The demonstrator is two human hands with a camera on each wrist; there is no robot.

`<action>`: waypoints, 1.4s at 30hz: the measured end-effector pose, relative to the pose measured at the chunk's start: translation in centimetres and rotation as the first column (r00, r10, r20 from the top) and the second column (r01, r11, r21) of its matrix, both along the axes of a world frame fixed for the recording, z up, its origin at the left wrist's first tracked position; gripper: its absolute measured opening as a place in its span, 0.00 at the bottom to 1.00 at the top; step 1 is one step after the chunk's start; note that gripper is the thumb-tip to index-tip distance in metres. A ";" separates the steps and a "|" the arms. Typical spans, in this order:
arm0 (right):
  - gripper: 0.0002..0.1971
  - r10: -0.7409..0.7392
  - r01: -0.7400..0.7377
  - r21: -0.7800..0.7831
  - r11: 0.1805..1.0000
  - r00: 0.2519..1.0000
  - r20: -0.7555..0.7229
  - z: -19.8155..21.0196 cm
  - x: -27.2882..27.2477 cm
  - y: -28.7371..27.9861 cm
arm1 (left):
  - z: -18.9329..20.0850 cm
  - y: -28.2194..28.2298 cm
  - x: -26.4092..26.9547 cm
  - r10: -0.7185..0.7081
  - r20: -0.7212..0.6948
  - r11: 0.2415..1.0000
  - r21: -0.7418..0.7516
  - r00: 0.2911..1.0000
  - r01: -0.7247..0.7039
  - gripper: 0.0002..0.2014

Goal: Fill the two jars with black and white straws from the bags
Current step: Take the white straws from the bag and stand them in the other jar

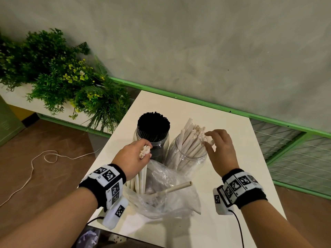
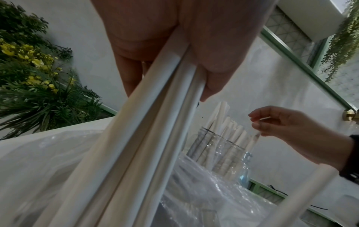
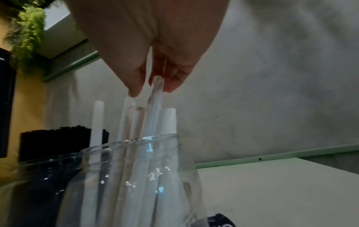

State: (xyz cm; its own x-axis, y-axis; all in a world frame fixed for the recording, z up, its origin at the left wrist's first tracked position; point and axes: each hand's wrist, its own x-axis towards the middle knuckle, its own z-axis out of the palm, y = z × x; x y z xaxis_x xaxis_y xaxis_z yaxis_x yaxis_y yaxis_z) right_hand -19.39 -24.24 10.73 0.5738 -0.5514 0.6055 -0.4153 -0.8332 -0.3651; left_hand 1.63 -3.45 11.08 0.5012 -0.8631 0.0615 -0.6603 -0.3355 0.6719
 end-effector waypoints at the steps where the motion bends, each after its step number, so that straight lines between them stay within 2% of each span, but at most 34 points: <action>1: 0.13 0.001 -0.002 -0.045 0.999 1.000 -0.016 0.2 0.4 0.2 | 0.0 0.0 0.0 0.002 0.000 1.000 0.000 1.000 -0.002 0.09; 4: 0.17 0.005 -0.025 -0.172 0.985 0.993 -0.115 1.1 2.6 1.0 | 0.0 0.0 -0.1 0.001 -0.001 1.000 0.002 1.000 -0.001 0.09; 7: 0.21 0.008 -0.097 -0.254 0.962 0.944 -0.330 1.4 4.9 1.4 | 0.0 0.1 0.0 -0.005 -0.009 1.000 -0.001 1.000 0.005 0.09; 9: 0.17 0.019 -0.135 -0.268 0.954 0.919 -0.394 1.1 5.8 1.1 | 0.0 0.1 0.0 -0.004 -0.008 1.000 -0.005 1.000 0.004 0.09; 12: 0.03 0.058 -0.144 -0.291 0.946 0.957 -0.285 1.0 5.3 0.6 | 0.1 0.2 0.0 -0.001 -0.007 1.000 -0.010 1.000 0.001 0.09; 15: 0.07 0.016 -0.045 -0.251 0.967 0.993 -0.117 0.6 3.1 0.1 | 0.0 0.2 0.0 0.003 -0.006 1.000 -0.010 1.000 -0.003 0.09; 18: 0.14 -0.015 0.008 -0.127 0.992 0.998 -0.055 -0.8 0.9 -0.1 | 0.0 0.2 -0.1 0.003 -0.006 1.000 0.000 1.000 -0.003 0.09; 21: 0.24 0.065 -0.058 0.048 0.997 0.985 -0.158 -2.3 0.1 0.3 | 0.1 0.1 -0.1 0.003 -0.012 1.000 -0.002 1.000 -0.003 0.09; 23: 0.27 0.078 -0.063 0.079 0.995 0.977 -0.199 -2.5 0.1 0.2 | 0.1 0.1 -0.2 0.001 -0.010 1.000 -0.001 1.000 -0.001 0.09; 27: 0.32 0.062 -0.064 -0.008 0.998 0.984 -0.169 -0.8 1.4 -0.6 | 0.1 0.2 -0.2 0.003 -0.004 1.000 -0.004 1.000 -0.003 0.09; 30: 0.35 0.107 -0.121 -0.026 0.992 0.940 -0.324 0.2 3.4 -1.5 | 0.1 0.2 -0.1 0.003 -0.010 1.000 -0.010 1.000 -0.003 0.09; 32: 0.33 0.113 -0.135 -0.024 0.991 0.900 -0.420 0.1 4.7 -1.9 | 0.1 0.2 -0.2 -0.002 -0.010 1.000 -0.013 1.000 0.002 0.09; 33: 0.29 0.124 -0.158 -0.047 0.986 0.897 -0.424 -0.1 5.1 -1.9 | 0.1 0.2 -0.2 -0.005 -0.010 1.000 -0.012 1.000 0.005 0.08; 37: 0.18 0.150 -0.200 -0.158 0.967 0.949 -0.278 -0.8 5.9 -1.9 | 0.1 0.3 0.0 -0.004 -0.014 1.000 -0.007 1.000 0.004 0.08; 42: 0.22 0.070 -0.205 -0.260 0.944 0.892 -0.447 -0.8 5.4 -1.8 | 0.0 0.3 0.1 -0.002 -0.010 1.000 -0.012 1.000 0.002 0.08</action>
State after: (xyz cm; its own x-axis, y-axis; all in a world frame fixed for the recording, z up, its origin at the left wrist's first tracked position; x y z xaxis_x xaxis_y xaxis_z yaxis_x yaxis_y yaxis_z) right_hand -13.97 -26.02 9.93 0.8688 -0.2843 0.4055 -0.3472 -0.9335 0.0894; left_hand 1.74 -3.11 11.06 0.5003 -0.8632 0.0672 -0.6542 -0.3261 0.6824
